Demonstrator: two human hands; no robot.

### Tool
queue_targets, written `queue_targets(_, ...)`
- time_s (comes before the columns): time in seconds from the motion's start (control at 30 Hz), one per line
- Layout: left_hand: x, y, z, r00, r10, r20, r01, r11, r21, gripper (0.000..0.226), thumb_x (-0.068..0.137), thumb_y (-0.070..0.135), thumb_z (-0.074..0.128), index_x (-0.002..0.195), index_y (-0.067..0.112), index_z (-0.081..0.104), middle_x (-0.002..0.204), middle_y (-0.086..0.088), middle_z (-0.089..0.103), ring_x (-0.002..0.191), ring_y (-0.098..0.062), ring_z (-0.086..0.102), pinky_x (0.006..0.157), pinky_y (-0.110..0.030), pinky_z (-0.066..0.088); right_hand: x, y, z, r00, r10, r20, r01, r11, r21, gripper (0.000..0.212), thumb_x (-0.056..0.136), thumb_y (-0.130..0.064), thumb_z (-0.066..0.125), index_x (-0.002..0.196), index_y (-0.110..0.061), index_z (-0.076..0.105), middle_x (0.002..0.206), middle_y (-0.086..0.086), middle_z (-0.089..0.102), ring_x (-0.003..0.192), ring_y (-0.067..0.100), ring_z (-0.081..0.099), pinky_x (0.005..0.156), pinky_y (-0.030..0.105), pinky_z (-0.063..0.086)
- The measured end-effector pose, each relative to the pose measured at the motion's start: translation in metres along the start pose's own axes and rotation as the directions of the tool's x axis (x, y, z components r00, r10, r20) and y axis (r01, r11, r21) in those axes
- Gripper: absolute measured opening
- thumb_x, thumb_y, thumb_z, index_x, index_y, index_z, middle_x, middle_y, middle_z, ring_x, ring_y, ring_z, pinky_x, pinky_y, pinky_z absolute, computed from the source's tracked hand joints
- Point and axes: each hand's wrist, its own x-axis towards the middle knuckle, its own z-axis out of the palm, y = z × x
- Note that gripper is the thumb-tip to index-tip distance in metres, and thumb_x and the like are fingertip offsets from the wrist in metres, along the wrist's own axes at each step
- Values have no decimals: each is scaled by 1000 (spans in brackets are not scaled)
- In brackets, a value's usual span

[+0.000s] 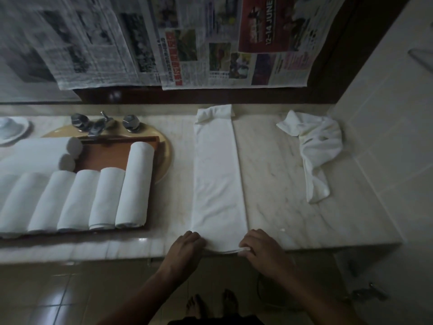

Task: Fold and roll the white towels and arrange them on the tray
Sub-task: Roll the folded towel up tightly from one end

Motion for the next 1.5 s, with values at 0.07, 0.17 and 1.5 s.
queue_targets(0.07,-3,5,-1,994,-96,-49,92,993,-77,20,81,7,69,95,20,72,92,5,63,83,-16,58,65,-33,53,1,-1,-1,1000,8,22,-8,1000,9,17,93,-42,67,99,-26,69,103,-15,57,102,4,48,86,23,43)
queue_targets(0.17,-14,22,-4,900,-417,-128,357,872,-335,26,82,5,72,101,24,72,97,9,61,81,-5,58,72,-26,50,1,1,1,999,29,45,-30,999,17,9,96,-34,64,99,-27,69,104,-17,53,102,3,46,90,25,45)
queue_targets(1.5,2,68,-14,527,-830,181,673,277,-686,18,82,17,85,85,12,68,74,-4,76,62,-13,74,56,-26,54,-20,-16,24,965,95,-244,-131,982,-137,31,65,-9,51,93,-24,55,103,-4,49,92,26,55,75,40,42)
